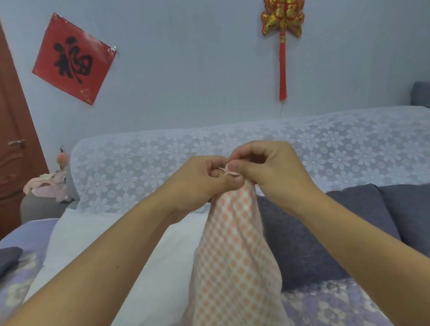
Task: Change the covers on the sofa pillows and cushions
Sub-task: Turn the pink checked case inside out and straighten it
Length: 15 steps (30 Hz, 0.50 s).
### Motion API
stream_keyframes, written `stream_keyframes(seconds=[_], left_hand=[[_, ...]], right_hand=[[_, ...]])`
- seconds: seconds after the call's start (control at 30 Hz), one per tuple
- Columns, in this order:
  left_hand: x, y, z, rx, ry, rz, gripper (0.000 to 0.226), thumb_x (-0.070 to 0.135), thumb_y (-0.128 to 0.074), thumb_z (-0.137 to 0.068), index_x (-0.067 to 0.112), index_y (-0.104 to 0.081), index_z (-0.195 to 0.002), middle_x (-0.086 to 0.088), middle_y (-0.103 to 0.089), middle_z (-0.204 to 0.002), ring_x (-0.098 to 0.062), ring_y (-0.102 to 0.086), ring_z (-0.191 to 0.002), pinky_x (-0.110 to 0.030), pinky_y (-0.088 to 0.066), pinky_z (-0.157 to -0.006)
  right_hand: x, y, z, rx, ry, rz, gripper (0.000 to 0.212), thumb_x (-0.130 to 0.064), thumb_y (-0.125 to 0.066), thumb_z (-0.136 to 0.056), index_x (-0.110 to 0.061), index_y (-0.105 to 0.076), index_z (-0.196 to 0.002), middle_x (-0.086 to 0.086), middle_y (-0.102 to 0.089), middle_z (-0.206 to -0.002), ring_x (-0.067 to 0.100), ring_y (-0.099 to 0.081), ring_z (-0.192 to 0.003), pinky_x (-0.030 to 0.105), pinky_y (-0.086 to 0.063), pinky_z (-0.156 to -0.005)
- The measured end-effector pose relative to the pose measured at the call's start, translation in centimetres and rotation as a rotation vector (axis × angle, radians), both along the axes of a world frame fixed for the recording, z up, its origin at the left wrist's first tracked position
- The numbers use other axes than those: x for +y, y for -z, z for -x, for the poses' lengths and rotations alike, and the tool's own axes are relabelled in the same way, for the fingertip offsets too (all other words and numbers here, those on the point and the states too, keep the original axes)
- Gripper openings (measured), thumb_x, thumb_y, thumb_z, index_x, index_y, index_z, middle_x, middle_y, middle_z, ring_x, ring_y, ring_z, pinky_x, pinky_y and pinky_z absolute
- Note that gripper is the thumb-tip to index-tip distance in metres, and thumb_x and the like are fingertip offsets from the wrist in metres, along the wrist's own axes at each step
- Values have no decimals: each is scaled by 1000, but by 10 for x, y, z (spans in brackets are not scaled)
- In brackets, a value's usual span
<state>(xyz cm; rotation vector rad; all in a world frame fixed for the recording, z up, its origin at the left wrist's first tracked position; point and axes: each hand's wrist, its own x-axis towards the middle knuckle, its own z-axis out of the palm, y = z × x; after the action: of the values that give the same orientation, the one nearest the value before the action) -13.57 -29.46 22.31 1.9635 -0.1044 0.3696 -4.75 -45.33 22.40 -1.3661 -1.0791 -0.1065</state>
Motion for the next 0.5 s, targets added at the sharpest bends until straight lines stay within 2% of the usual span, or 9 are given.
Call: stream_keyframes(seconds=[0.07,0.13,0.2,0.23,0.3,0.37,0.4,0.5], left_hand=[[1,2,-1,-28,-78,-8,23,28,-83,-83,11,-73,-94,-15,-54,-82,-27,-51,-77,-45,-40,-75],[2,4,-1,-92,-123,-47,22,28,-83,-83,12,-68,-79,-11,-49,-71,-25,-43,-69,-43,-35,-68],[0,1,2,-167,-94,-95,17,22,-79,-87,14,-69,-76,-8,-57,-70,-21,-51,-67,-36,-42,-66],[0,-2,5,-196,-69,-96,13,18,-77,-89,16,-71,-77,-5,-64,-74,-17,-58,-70,-32,-47,-68],[9,-9,10,-242,-75,-89,13,11,-73,-90,19,-74,-79,-1,-70,-80,-10,-63,-76,-23,-50,-72],[30,-14,16,-280,-123,-98,15,13,-74,-89,21,-73,-76,-3,-68,-84,-12,-61,-81,-25,-47,-79],[43,-14,18,-293,-152,-79,15,16,-73,-89,22,-71,-75,-4,-66,-84,-14,-59,-82,-28,-44,-80],[81,-3,22,-351,-272,162,26,15,-64,-97,23,-66,-72,2,-61,-76,-10,-55,-71,-25,-43,-69]], right_hand=[[1,2,-1,-10,-30,-1,10,-1,-77,-82,-11,-78,-82,3,-74,-84,14,-71,-79,26,-55,-71],[4,5,-7,10,-11,14,11,-8,-78,-83,-19,-79,-83,5,-71,-95,20,-71,-87,32,-58,-72],[6,11,-18,122,-128,78,12,-20,-72,-91,-24,-76,-101,9,-71,-108,26,-71,-96,42,-60,-80],[7,16,-26,192,-247,144,23,-27,-67,-95,-23,-70,-117,11,-70,-116,28,-70,-101,46,-57,-87],[5,33,-42,233,-476,364,37,-30,-60,-99,-18,-58,-134,8,-67,-125,28,-65,-111,45,-52,-98],[1,51,-57,96,-486,684,32,-19,-65,-97,-17,-62,-129,1,-69,-125,21,-65,-117,34,-49,-103],[-3,58,-63,-5,-451,844,26,-17,-69,-94,-18,-67,-120,-2,-72,-120,18,-67,-113,31,-49,-102],[-15,72,-81,-191,-346,1180,12,-23,-74,-87,-22,-75,-99,-11,-75,-102,11,-69,-99,34,-50,-97]])
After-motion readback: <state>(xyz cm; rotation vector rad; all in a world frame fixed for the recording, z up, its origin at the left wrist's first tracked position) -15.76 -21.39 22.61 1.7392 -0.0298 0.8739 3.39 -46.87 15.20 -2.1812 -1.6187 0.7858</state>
